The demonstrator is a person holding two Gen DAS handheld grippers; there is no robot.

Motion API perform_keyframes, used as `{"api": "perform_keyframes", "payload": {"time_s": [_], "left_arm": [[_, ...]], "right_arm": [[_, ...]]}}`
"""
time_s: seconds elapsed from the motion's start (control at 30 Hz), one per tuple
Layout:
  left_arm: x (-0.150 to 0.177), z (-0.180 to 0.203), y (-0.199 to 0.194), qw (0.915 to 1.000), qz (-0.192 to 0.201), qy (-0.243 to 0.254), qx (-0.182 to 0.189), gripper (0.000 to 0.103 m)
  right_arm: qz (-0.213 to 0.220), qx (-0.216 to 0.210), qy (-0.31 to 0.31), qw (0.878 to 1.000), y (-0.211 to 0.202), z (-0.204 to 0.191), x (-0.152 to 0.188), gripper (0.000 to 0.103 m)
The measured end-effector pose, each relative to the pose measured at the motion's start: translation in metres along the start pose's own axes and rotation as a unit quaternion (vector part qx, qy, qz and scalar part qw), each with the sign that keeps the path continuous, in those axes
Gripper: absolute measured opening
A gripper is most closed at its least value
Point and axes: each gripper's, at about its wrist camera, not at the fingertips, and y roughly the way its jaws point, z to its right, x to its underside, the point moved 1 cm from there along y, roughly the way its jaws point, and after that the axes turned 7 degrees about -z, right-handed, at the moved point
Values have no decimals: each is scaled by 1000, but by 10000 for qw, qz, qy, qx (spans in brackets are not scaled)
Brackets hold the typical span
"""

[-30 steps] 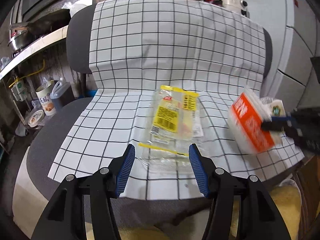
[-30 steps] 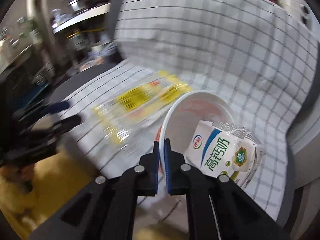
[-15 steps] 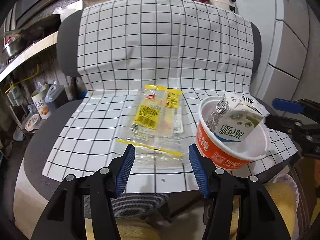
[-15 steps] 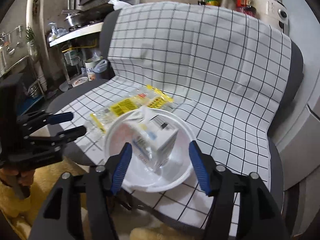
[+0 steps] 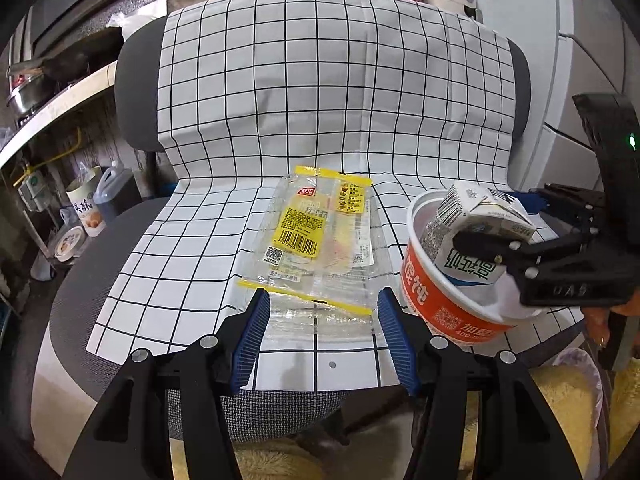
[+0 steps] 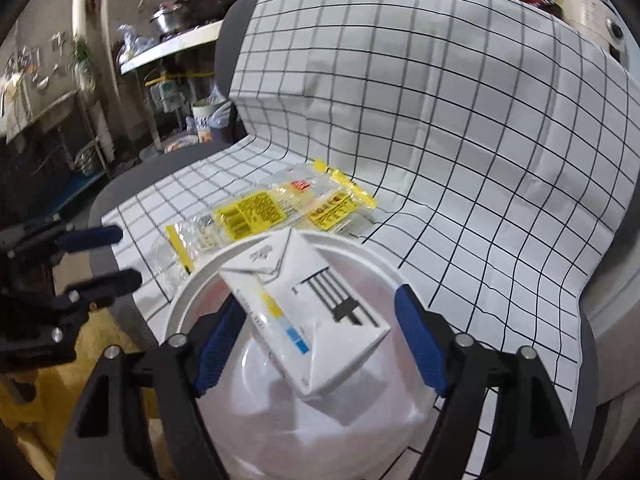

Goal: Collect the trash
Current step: 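Grasp the cup rim with the left gripper while the right gripper takes the milk carton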

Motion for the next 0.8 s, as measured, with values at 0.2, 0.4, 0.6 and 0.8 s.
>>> {"api": "perform_keyframes", "payload": {"time_s": [0.2, 0.4, 0.6, 0.8], "left_arm": [[0, 5, -6, 10000, 32, 37, -12, 57], [-3, 19, -16, 9998, 131, 109, 96, 57], [-17, 36, -15, 9995, 187, 139, 203, 56], [-38, 57, 8, 9991, 60, 127, 391, 38]], "right_arm": [[433, 198, 44, 9989, -28, -4, 12, 42], [1639, 657, 521, 9829, -94, 2, 19, 40], [2089, 1561, 1028, 9599, -147, 10, 46, 40], [1891, 2163, 1325, 9486, -160, 25, 84, 40]]}}
